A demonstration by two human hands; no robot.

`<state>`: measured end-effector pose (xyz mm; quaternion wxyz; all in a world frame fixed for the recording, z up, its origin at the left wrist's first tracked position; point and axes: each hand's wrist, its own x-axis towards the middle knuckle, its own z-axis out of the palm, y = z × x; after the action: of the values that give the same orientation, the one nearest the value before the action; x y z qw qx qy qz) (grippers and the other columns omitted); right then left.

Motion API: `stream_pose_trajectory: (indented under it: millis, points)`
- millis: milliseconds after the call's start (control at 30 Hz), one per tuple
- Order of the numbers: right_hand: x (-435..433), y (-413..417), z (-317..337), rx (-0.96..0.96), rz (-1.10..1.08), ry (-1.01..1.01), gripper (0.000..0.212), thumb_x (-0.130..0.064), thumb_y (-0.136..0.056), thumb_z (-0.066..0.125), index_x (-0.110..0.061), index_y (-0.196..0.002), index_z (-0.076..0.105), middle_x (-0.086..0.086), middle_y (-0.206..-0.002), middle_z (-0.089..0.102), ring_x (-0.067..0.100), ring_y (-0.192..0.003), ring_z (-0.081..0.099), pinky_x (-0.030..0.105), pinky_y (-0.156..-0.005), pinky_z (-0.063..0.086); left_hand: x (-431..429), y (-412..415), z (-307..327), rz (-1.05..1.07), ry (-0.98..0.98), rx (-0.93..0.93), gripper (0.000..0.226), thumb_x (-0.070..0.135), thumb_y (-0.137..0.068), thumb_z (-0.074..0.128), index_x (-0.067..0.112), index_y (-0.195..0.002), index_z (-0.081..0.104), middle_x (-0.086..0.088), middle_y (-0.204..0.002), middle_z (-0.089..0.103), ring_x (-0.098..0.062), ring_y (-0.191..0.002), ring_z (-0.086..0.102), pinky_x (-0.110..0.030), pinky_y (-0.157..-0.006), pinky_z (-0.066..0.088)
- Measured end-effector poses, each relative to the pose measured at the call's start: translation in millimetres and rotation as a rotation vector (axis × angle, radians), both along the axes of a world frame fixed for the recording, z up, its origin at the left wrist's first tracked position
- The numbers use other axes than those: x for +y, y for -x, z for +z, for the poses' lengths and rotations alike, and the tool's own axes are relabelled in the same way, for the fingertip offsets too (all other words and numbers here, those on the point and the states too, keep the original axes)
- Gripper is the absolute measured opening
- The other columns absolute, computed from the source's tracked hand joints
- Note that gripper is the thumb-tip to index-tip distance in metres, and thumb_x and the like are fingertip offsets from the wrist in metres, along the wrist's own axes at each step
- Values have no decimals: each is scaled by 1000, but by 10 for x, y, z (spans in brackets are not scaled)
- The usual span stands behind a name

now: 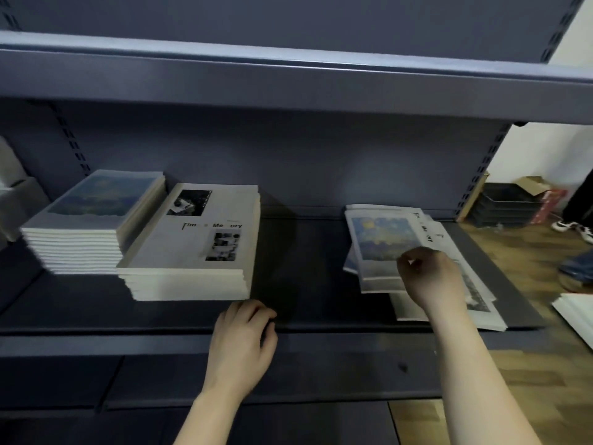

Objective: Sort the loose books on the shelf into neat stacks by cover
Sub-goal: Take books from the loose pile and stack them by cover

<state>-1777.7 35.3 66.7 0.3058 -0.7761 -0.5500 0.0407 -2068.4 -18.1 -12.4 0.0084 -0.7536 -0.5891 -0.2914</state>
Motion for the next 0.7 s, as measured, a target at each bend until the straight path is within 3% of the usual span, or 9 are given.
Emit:
stream_pose_trajectory:
  millis: [133, 267, 433, 533, 600, 700]
  points:
    - [51, -344, -96, 32, -76, 83, 37, -40, -90, 58, -12, -111, 68, 16, -112, 64, 36, -100, 62, 38, -80, 49, 90, -257, 38, -19, -1, 12, 33, 34, -84, 42, 22, -93, 71, 7, -96, 62, -17, -88, 57, -32, -70, 47]
    - [66, -468, -161, 60, -127, 113, 63, -55, -85, 57, -5, -125, 57, 21, -119, 57, 38, -109, 57, 41, -87, 46, 172, -442, 42, 14, -6, 39, 35, 36, -83, 41, 21, -94, 70, 5, -97, 61, -20, -93, 57, -34, -72, 46]
    - [148, -511, -195, 56, -117, 229, 80, -79, -64, 35, -10, -86, 67, 14, -89, 64, 29, -95, 58, 32, -67, 38, 288, -530, 5, 75, 17, 59, 33, 41, -82, 39, 24, -91, 65, 4, -96, 57, -22, -92, 54, -36, -76, 44]
    - [180, -517, -132, 70, -124, 250, 76, -79, -60, 41, -12, -81, 70, 11, -79, 65, 24, -91, 60, 30, -65, 40, 323, -556, -18, 98, 3, 68, 32, 42, -81, 39, 24, -90, 64, 4, -96, 56, -22, -91, 53, -36, -76, 44]
    - [205, -553, -121, 60, -102, 265, 73, -79, -62, 48, -10, -74, 69, 11, -78, 65, 25, -78, 62, 29, -60, 40, 326, -570, -33, 115, -9, 74, 31, 42, -81, 39, 24, -90, 63, 4, -96, 56, -22, -90, 53, -36, -76, 43]
    - [219, -586, -106, 102, -102, 277, 80, -81, -49, 52, -8, -76, 69, 10, -78, 66, 27, -69, 63, 27, -55, 43, 324, -576, -50, 138, -18, 63, 31, 42, -81, 40, 25, -90, 64, 4, -96, 57, -22, -90, 53, -36, -75, 42]
